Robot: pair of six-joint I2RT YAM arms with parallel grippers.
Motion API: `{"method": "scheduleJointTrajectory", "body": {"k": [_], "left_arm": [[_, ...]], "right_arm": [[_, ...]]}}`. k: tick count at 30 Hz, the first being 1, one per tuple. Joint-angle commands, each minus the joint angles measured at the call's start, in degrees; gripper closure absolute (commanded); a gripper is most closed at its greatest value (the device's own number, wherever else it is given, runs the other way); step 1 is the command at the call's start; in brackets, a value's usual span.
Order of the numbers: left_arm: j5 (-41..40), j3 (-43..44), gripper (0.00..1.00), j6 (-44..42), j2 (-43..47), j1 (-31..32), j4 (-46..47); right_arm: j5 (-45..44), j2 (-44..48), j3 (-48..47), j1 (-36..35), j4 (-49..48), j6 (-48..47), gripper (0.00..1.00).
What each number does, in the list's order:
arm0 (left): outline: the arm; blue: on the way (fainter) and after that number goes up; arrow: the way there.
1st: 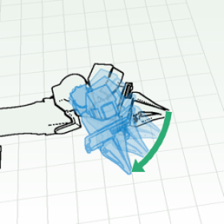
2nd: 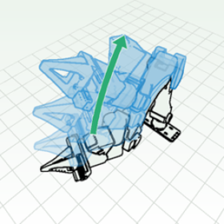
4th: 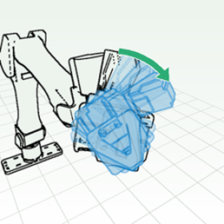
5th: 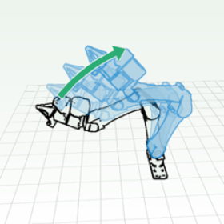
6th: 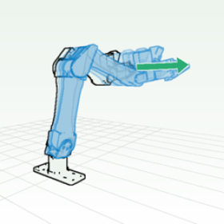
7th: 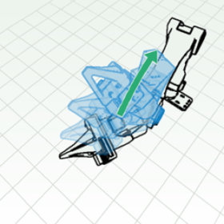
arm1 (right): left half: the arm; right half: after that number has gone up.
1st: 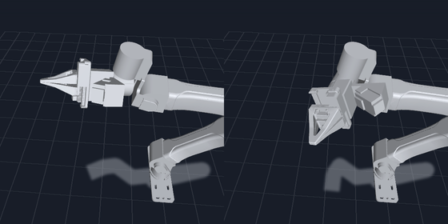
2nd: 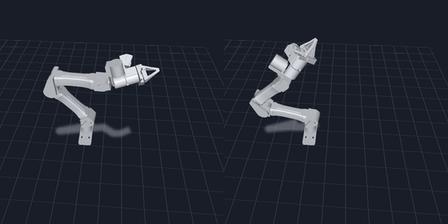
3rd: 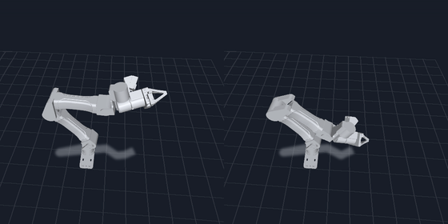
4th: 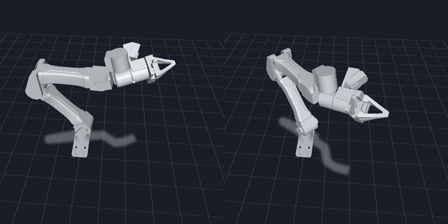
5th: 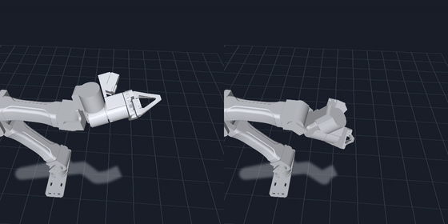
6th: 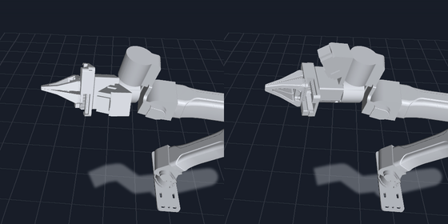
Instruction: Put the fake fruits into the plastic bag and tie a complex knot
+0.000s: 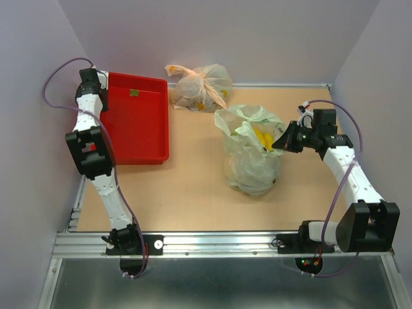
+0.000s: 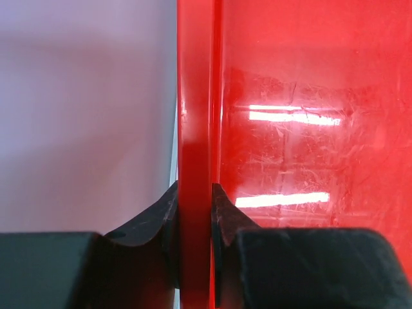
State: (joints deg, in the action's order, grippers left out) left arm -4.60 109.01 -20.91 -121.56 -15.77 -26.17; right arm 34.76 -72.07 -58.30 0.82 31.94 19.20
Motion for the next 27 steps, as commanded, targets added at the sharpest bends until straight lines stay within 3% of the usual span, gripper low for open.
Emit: {"method": "scheduleJointTrajectory", "body": {"k": [1,2,4,8,9,11,13,15,17,21,23,24,25,26,27], "left_arm": [[-5.23,10.68,0.68,1.65,-4.38,0.74,3.58],[-5.16,12.00,0.49,3.05,-5.43,0.65,3.85],[-1.83,14.03,0.28,3.68,-4.40,0.74,4.72],[16.61,13.78,0.24,2.01,2.17,1.09,5.16],[24.99,13.08,0.23,2.10,3.68,1.18,5.25],[37.04,11.76,0.11,4.72,8.60,2.40,4.91],[43.60,9.04,0.06,7.45,12.38,4.33,4.47],[47.40,1.50,0.05,7.81,19.32,10.56,4.73],[46.80,-8.60,0.04,6.67,26.26,18.90,5.95],[46.69,-23.79,0.06,11.49,33.57,28.75,10.17],[46.00,-28.74,0.08,14.39,36.55,30.44,13.75],[45.39,-33.64,0.08,19.71,38.57,30.53,16.74],[44.95,-35.95,0.08,19.76,38.59,30.54,16.77],[44.86,-38.15,0.06,20.29,41.02,30.54,18.86],[45.38,-42.00,0.05,19.33,42.09,30.62,19.31]], "right_arm": [[-0.31,0.36,-2.43,0.15,-0.57,-1.10,1.00],[-0.14,0.18,-2.52,0.15,-0.57,-1.27,0.99],[0.21,-0.08,-2.78,0.15,-0.48,-1.80,1.00],[0.92,-0.35,-3.39,0.15,-0.48,-2.33,0.99],[1.44,-0.17,-3.40,0.15,-0.48,-2.07,1.00],[2.94,0.09,-3.13,0.15,-0.57,-0.75,0.99],[4.08,0.88,-1.99,0.15,-0.65,0.13,1.00],[4.87,1.41,-0.77,0.15,-0.83,1.71,1.00],[5.84,2.11,1.78,-0.03,-2.06,3.99,1.00],[8.64,3.34,8.45,-0.73,-7.04,11.80,1.00],[9.01,5.52,11.10,-4.83,-10.92,19.60,1.00],[8.05,5.97,11.11,-8.26,-13.81,20.95,0.98],[7.69,5.98,11.11,-8.29,-13.93,20.96,0.98],[8.12,5.54,10.50,-9.68,-13.93,20.18,0.78],[8.82,5.02,9.36,-9.78,-14.01,20.35,0.65]]}}
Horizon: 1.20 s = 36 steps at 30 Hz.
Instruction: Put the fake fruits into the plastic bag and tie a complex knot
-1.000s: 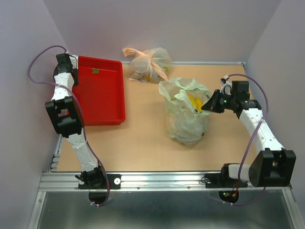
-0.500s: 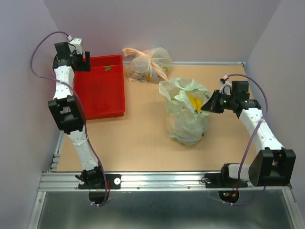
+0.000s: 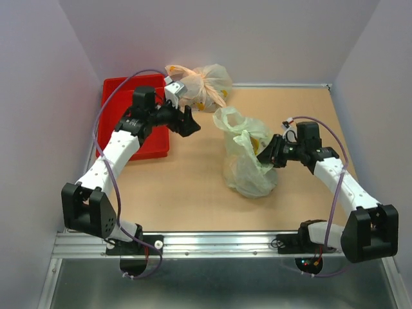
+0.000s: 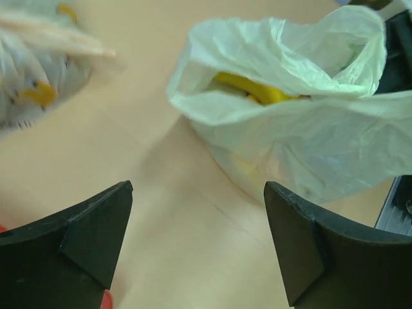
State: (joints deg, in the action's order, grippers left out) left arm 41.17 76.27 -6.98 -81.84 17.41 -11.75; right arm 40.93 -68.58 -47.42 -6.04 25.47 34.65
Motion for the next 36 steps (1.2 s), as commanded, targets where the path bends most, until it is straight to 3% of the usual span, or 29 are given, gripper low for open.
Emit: {"method": "scheduleJointTrajectory", "body": {"k": [1,3,7,10,14,18,24,30,36], "left_arm": [[0.22,-11.12,0.05,3.66,4.13,-2.12,4.46],[-0.03,-15.51,0.03,-4.65,5.72,-0.63,2.44],[-0.48,-22.47,0.01,-14.09,9.33,3.76,-0.29],[0.23,-23.88,0.01,-15.60,11.69,8.86,0.14],[-1.34,-23.10,0.01,-10.19,15.92,13.08,9.18],[-2.15,-15.83,0.01,-1.91,15.67,13.26,14.99],[-4.34,-10.26,0.01,8.55,14.78,13.18,17.19],[-2.33,-12.02,0.01,10.85,16.89,13.26,17.99],[0.23,-13.69,0.01,12.60,19.00,13.18,18.25]], "right_arm": [[3.10,1.60,-2.32,-2.75,-7.37,3.94,0.43],[3.90,3.17,-5.03,-2.75,-7.02,1.75,0.26],[-1.26,6.87,-10.04,-2.75,-2.54,-6.59,0.20],[-7.58,6.88,-14.44,-2.66,1.49,-13.35,0.20],[-14.46,4.07,-20.41,-2.66,2.39,-20.40,0.18],[-15.53,-1.81,-27.80,-2.66,2.30,-24.98,0.14],[-13.95,-7.71,-34.66,-2.66,1.95,-30.08,0.06],[-11.75,-12.63,-40.11,-2.57,-0.86,-32.98,0.00],[-2.01,-16.68,-44.33,-2.74,-3.77,-33.68,0.00]]}}
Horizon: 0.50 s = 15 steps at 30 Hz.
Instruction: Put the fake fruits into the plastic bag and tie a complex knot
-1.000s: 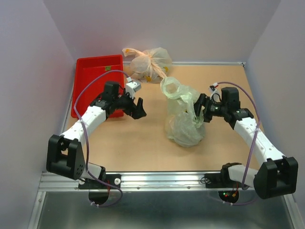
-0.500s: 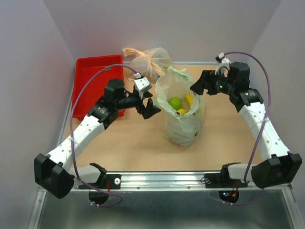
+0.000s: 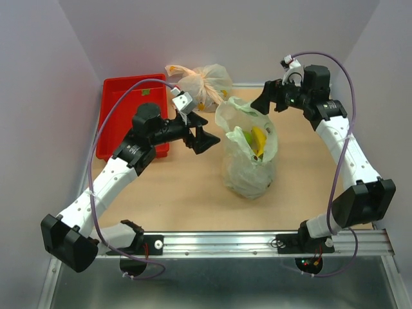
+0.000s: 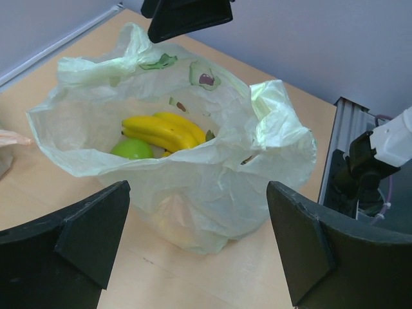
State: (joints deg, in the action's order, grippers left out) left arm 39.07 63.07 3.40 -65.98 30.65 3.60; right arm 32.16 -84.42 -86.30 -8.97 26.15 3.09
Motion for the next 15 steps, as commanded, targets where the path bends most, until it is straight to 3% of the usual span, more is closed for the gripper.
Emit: {"method": "scheduleJointTrajectory", "body": {"k": [1,6,15], "left_arm": [[2.33,-0.49,0.01,2.31,3.48,0.02,2.91],[1.10,-0.49,0.01,1.79,3.66,0.02,2.21],[-0.22,0.04,0.01,-1.38,4.54,2.04,0.45]], "right_arm": [[9.56,-1.01,-5.80,0.18,-4.62,-2.91,0.00],[14.24,-0.04,-5.90,-1.22,-4.53,-11.08,0.00],[7.74,-3.03,-8.27,-7.37,-2.60,-20.14,0.05]]}}
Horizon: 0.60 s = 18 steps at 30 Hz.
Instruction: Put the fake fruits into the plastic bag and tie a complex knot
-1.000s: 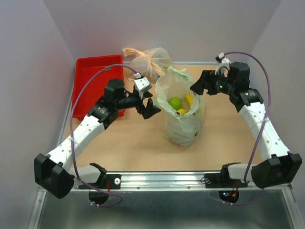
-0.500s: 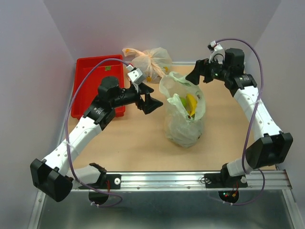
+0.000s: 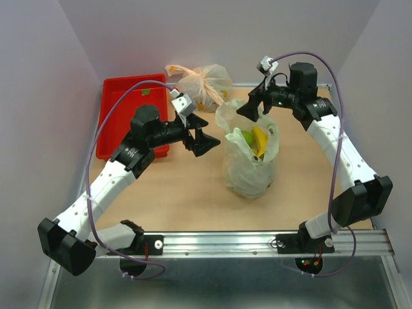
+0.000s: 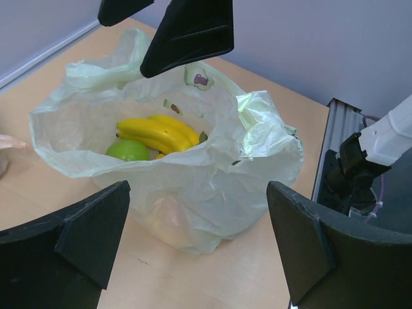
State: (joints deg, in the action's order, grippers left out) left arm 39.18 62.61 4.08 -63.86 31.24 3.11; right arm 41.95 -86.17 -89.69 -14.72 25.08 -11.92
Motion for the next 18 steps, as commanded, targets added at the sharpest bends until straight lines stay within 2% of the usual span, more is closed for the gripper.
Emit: {"method": "scheduleJointTrajectory", "body": {"k": [1,2,3,5,6,8,10,13,17,18], "left_arm": [[-0.50,0.50,0.01,-2.32,2.59,1.89,0.84],[-0.51,0.50,0.01,-2.49,2.60,2.33,0.93],[-0.51,0.50,0.01,-2.58,2.60,3.29,0.93],[-0.59,0.76,0.01,-2.50,2.16,4.26,1.28],[-0.59,0.85,0.01,-2.41,2.07,4.79,1.63],[-0.77,1.20,0.01,-2.49,1.63,6.37,2.59],[-1.12,1.72,0.01,-1.88,0.41,7.68,4.96],[-2.17,2.51,0.01,-0.57,-1.27,9.27,6.46],[-3.76,4.10,0.01,2.34,-4.96,9.89,9.88],[-3.85,4.62,0.01,2.51,-6.44,10.24,9.98]], "right_arm": [[-2.92,-1.89,-5.14,-1.89,-1.44,-5.39,0.08],[-3.37,-2.24,-5.23,-2.06,-1.35,-5.83,0.12],[-3.72,-2.42,-5.32,-2.41,-1.18,-6.00,0.24],[-4.94,-2.86,-5.23,-2.42,-0.91,-6.09,0.40],[-5.39,-2.95,-5.23,-2.51,-0.82,-6.09,0.43],[-6.26,-3.04,-5.23,-2.42,-0.21,-6.18,0.44],[-6.62,-2.78,-5.23,-2.51,0.49,-6.27,0.38],[-6.97,-2.69,-4.71,-2.51,1.02,-6.62,0.35],[-7.59,-2.77,-4.44,-2.51,1.46,-7.06,0.44],[-7.59,-2.77,-4.44,-2.51,1.46,-7.06,0.48]]}}
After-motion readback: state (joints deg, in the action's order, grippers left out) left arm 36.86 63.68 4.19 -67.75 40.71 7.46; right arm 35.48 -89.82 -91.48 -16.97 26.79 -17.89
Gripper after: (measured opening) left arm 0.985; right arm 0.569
